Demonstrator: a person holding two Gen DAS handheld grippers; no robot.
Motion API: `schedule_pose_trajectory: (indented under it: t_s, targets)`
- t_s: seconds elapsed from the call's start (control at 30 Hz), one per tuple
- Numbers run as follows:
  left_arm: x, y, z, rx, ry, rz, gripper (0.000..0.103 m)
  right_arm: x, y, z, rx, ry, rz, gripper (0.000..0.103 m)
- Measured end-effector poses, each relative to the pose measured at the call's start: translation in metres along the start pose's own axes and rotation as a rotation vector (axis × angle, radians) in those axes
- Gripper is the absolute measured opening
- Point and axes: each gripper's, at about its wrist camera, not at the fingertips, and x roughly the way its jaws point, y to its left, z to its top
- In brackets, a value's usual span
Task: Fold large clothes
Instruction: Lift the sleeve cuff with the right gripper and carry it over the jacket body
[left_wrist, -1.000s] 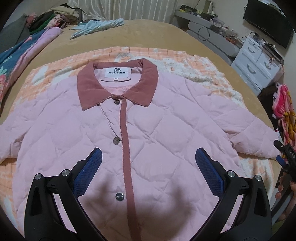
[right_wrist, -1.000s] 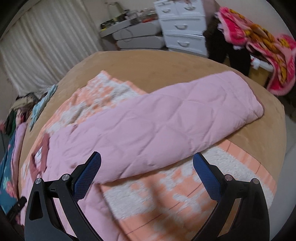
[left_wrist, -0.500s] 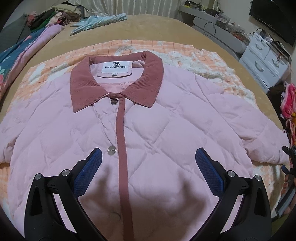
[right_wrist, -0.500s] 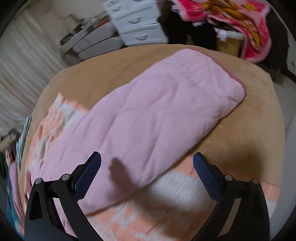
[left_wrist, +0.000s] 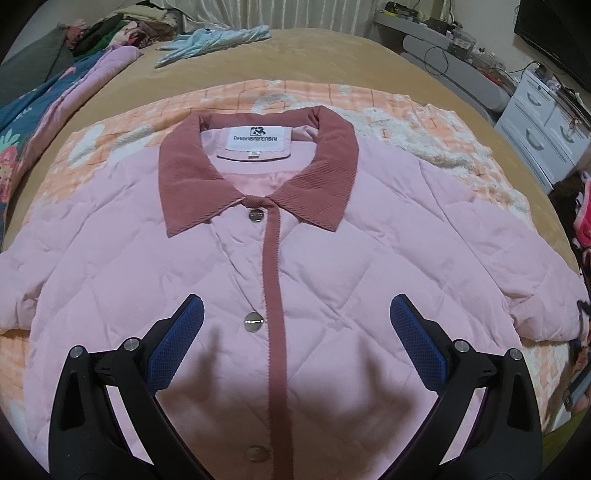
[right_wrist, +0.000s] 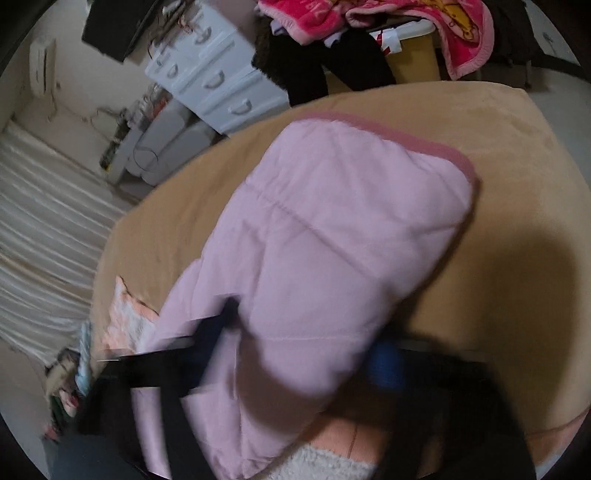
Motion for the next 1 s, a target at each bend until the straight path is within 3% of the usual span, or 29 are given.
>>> schedule_pose_trajectory:
  t_s: [0.07,0.23,0.6,1.0]
  targets:
    - [-0.004,0.002,0.001,0.004,0.0,-0.003,0.095,-0.006,0.004,0.0,-0.015,-0.014,0.035,0.027]
    - [-0.021,0.006,0.007,0.013,-0.01,-0.032,0.095,-0.041,0.052,-0.006,-0.224,-0.105,0.088,0.019]
    - [-0.079,0.008,0.028,0.019,-0.101,-0.1,0.095,-0.123,0.164,-0.029,-0.586,-0.221,0.239,0.018]
    - [-0.128,0.042,0.032,-0.012,-0.159,-0.119,0.095,-0.189,0.255,-0.078,-0.802,-0.248,0.334,0.017]
